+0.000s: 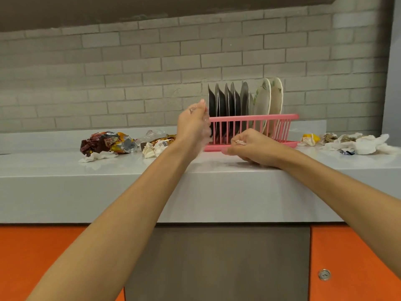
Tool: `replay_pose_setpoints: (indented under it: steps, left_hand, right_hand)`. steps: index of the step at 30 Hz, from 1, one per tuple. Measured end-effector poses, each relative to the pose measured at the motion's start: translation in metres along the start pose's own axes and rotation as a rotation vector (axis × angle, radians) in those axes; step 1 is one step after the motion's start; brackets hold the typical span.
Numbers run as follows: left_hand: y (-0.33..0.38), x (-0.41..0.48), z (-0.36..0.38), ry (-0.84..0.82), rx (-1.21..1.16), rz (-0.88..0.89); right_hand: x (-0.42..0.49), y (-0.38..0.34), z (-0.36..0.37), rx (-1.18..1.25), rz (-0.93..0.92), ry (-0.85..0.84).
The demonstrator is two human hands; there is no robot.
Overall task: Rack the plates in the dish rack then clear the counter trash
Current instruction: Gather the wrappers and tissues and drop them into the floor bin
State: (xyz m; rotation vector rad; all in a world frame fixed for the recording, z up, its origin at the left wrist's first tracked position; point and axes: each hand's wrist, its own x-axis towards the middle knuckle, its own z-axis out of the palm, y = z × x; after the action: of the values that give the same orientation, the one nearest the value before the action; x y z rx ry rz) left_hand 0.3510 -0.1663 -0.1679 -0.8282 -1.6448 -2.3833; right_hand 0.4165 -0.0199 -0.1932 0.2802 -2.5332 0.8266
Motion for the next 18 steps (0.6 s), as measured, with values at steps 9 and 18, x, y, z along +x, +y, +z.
replay_pose_setpoints:
  steps: [9,18]
  left_hand:
    - [-0.007,0.020,0.041,-0.011,-0.646,-0.351]
    - [-0.018,0.002,0.033,-0.327,0.544,-0.012]
  right_hand:
    - [0.000,0.000,-0.002,0.054,-0.080,0.051]
    - [0.008,0.013,-0.006,0.160,0.004,0.244]
